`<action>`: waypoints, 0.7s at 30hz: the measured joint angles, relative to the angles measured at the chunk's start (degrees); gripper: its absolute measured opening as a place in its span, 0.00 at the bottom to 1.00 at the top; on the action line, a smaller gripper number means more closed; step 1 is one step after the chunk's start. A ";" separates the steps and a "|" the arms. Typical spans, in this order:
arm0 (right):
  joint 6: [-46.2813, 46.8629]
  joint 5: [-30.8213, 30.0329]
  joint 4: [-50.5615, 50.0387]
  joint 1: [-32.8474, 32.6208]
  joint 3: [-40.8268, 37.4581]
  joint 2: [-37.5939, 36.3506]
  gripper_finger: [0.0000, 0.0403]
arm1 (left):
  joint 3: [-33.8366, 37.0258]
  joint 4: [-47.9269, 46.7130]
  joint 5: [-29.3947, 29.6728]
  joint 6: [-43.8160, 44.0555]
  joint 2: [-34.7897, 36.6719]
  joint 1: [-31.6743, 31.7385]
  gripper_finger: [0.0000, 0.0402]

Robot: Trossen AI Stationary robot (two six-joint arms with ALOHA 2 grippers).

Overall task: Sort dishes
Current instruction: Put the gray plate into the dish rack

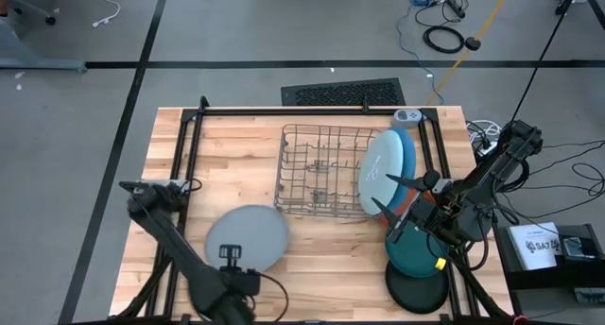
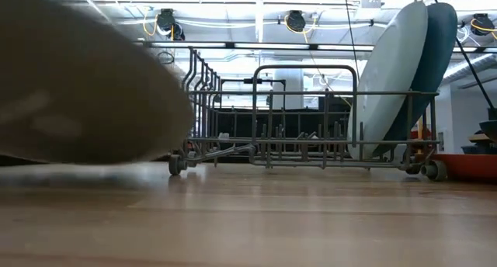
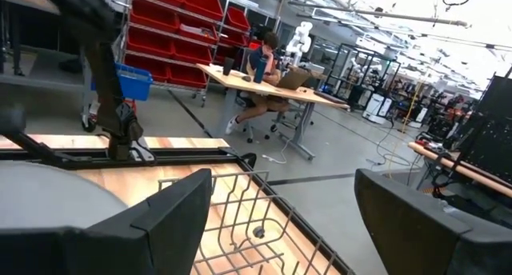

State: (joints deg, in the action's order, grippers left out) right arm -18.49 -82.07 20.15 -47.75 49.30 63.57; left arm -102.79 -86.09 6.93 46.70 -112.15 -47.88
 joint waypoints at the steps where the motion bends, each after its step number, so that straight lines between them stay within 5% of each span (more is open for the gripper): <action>1: 0.01 0.07 0.04 0.00 0.00 0.00 0.74 | -0.03 0.07 1.37 1.13 1.95 -0.41 0.00; 11: -0.12 0.10 -0.01 0.00 0.00 0.00 0.74 | 0.03 12.17 21.16 3.24 19.75 -6.12 0.00; 16: -0.03 2.19 0.07 0.02 0.00 0.00 0.74 | -0.03 27.63 34.78 -10.57 25.42 -9.25 0.00; 21: -0.23 6.05 1.63 0.00 0.00 0.00 0.74 | -0.01 46.72 42.03 -34.20 26.94 -9.56 0.00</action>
State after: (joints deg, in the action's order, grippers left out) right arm -18.72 -76.02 21.78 -47.75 49.30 63.57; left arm -102.80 -39.36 48.96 12.50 -85.21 -57.44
